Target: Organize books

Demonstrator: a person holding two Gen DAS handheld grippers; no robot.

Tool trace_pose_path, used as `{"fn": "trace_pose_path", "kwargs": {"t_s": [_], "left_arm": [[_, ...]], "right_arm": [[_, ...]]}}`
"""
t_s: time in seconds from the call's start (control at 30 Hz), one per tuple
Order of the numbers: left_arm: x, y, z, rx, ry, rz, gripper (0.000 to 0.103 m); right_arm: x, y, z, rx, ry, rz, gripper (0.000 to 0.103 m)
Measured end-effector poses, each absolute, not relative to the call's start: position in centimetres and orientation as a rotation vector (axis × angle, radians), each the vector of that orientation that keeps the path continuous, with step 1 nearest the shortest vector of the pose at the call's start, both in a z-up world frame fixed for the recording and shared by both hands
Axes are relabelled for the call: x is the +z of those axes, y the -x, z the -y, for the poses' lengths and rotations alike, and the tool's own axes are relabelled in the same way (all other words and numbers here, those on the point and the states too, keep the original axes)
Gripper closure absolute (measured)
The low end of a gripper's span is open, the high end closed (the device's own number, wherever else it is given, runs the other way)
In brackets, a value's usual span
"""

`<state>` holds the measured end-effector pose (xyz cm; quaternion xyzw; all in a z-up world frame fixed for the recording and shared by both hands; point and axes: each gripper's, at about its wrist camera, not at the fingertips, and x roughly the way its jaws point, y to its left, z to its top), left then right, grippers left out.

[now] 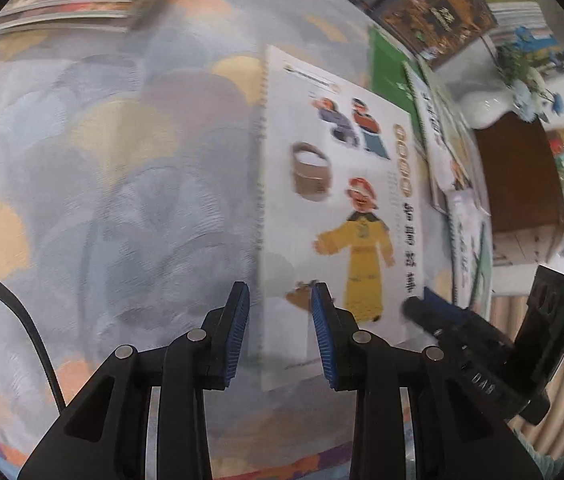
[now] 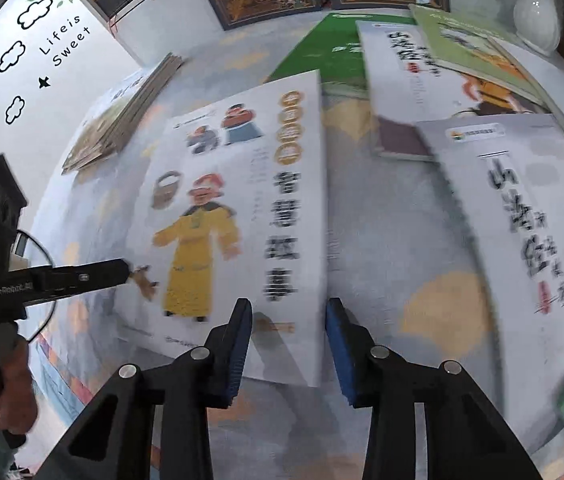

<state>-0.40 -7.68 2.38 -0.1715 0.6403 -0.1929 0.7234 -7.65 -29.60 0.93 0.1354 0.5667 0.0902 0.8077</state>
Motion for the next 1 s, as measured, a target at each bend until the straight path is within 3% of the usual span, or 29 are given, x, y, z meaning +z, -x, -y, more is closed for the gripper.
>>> {"fn": "trace_pose_path", "kwargs": {"t_s": [0.1,0.23,0.37,0.47,0.63,1.0], "left_arm": [[2.8,0.1,7.2,-0.459,0.403,-1.398,0.074],[4.1,-0.1,4.7,-0.625,0.662,-1.344,0.074],[3.1,-0.3,5.7,-0.685,0.679,-1.403,0.074],[2.0,0.3,7.6,-0.639,0.587,-1.414,0.092],[2.5,0.7,7.7,-0.622,0.587,-1.374,0.094],[1.5,-2.5,5.9,-0.714,1.052,-1.413,0.094]], "right_arm": [[1.1,7.5,28.7,0.148,-0.261,-1.203,0.064],[0.7,7.4,29.9,0.124,-0.394,-1.183,0.064],[0.8,7.6,29.5,0.102,-0.400,-1.167,0.062],[0.9,7.7,28.9,0.082,-0.367,-1.160,0.062],[1.1,7.9,29.1,0.066,-0.398,-1.179,0.062],[-2.1,9.5,34.3,0.227,-1.098,-1.205,0.058]]}}
